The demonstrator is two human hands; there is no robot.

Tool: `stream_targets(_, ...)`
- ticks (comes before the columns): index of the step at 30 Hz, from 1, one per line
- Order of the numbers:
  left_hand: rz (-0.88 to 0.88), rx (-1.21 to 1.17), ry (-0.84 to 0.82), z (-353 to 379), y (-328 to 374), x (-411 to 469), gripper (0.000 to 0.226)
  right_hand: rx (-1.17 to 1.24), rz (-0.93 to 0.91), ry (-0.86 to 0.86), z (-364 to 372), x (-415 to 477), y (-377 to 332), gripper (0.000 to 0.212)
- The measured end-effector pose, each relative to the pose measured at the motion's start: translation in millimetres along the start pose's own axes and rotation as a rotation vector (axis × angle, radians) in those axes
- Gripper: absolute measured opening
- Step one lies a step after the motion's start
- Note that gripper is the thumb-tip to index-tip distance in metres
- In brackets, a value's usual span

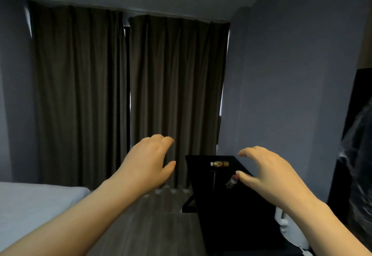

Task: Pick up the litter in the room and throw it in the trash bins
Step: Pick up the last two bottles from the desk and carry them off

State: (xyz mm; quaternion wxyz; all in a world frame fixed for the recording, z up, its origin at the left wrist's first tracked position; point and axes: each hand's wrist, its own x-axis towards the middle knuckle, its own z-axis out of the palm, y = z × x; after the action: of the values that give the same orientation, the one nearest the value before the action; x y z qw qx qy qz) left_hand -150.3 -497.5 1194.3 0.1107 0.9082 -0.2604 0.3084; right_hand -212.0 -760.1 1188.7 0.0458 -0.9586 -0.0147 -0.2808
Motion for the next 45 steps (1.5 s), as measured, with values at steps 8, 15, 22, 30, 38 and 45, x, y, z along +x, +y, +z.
stream_targets(8, -0.01, -0.017, -0.081, 100.0, -54.6, 100.1, 0.056, -0.001, 0.042, -0.105, 93.7, 115.1, 45.9, 0.043)
stream_targets(15, 0.002, -0.069, -0.135, 180.8, -120.7, 167.2, 0.057, -0.006, 0.094, -0.165, 171.3, 190.0, 52.8, 0.048)
stream_targets(22, 0.073, -0.138, -0.198, 264.6, -199.6, 233.3, 0.056, 0.036, 0.272, -0.227, 248.5, 258.6, 51.5, 0.049)
stream_targets(30, 0.158, -0.238, -0.301, 353.5, -267.2, 306.9, 0.054, 0.042, 0.427, -0.249, 325.0, 319.9, 43.8, 0.05)
stream_targets(38, 0.248, -0.291, -0.364, 445.4, -286.4, 374.0, 0.051, 0.049, 0.561, -0.291, 394.1, 363.7, 80.0, 0.055)
stream_targets(45, 0.303, -0.304, -0.423, 532.4, -283.9, 455.3, 0.05, 0.096, 0.651, -0.29, 457.9, 419.7, 145.8, 0.052)
